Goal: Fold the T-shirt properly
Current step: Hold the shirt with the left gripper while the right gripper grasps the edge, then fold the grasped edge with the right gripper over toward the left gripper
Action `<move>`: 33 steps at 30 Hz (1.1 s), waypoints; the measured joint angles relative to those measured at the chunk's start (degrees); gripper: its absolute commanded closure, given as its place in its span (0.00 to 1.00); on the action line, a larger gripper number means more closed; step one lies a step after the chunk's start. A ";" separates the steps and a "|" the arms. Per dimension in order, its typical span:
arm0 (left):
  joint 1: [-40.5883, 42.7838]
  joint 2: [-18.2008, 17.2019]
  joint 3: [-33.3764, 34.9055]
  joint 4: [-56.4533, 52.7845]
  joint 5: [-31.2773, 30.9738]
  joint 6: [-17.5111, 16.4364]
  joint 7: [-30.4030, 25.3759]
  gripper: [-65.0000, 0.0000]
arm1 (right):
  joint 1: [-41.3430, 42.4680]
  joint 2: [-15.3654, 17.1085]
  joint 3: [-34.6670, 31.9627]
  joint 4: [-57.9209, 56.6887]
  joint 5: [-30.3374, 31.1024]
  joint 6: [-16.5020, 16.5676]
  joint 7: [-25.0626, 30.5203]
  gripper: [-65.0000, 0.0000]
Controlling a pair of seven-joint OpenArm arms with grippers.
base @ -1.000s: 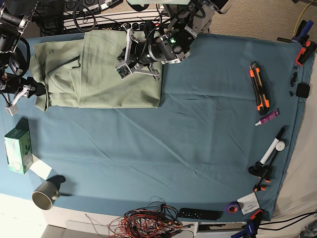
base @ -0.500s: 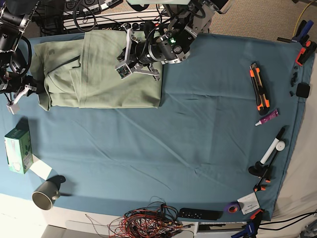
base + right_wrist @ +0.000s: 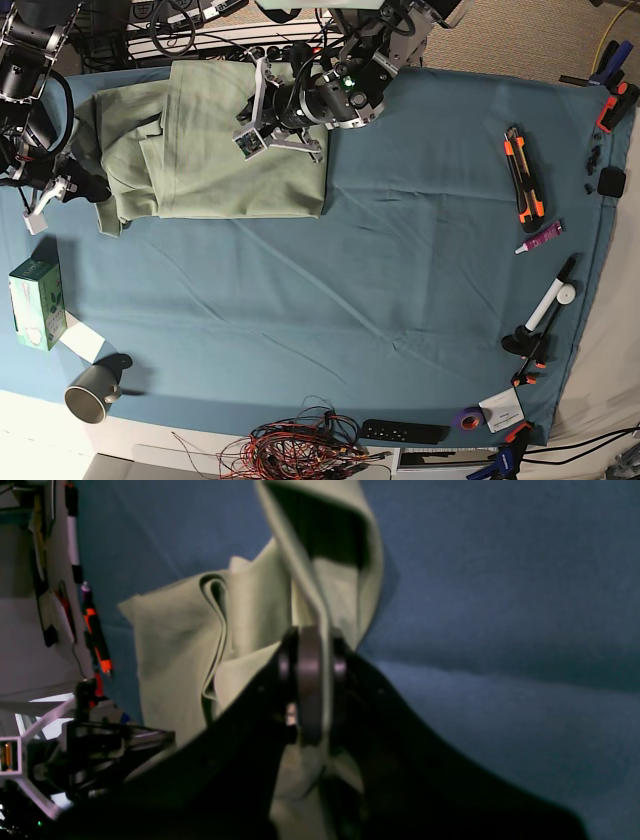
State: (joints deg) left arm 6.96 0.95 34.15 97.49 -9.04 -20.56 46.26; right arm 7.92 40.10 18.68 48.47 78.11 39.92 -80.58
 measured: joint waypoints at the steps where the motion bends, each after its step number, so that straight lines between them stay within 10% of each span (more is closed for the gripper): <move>1: 0.00 0.00 0.00 0.00 0.00 0.00 0.00 1.00 | 0.00 0.00 0.00 0.00 0.00 0.00 0.00 1.00; 18: 0.02 0.15 -0.02 0.07 0.04 -0.02 0.52 1.00 | -16.63 -0.72 0.00 37.20 -0.42 -0.09 -0.15 1.00; 33: 1.33 0.13 -0.02 11.04 2.01 -0.22 5.66 1.00 | -22.93 -17.11 0.07 61.96 -16.94 0.00 -0.61 1.00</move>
State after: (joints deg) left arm 8.29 1.08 34.13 108.53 -7.03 -20.78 51.92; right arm -15.00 22.98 18.74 110.43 61.17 39.92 -81.19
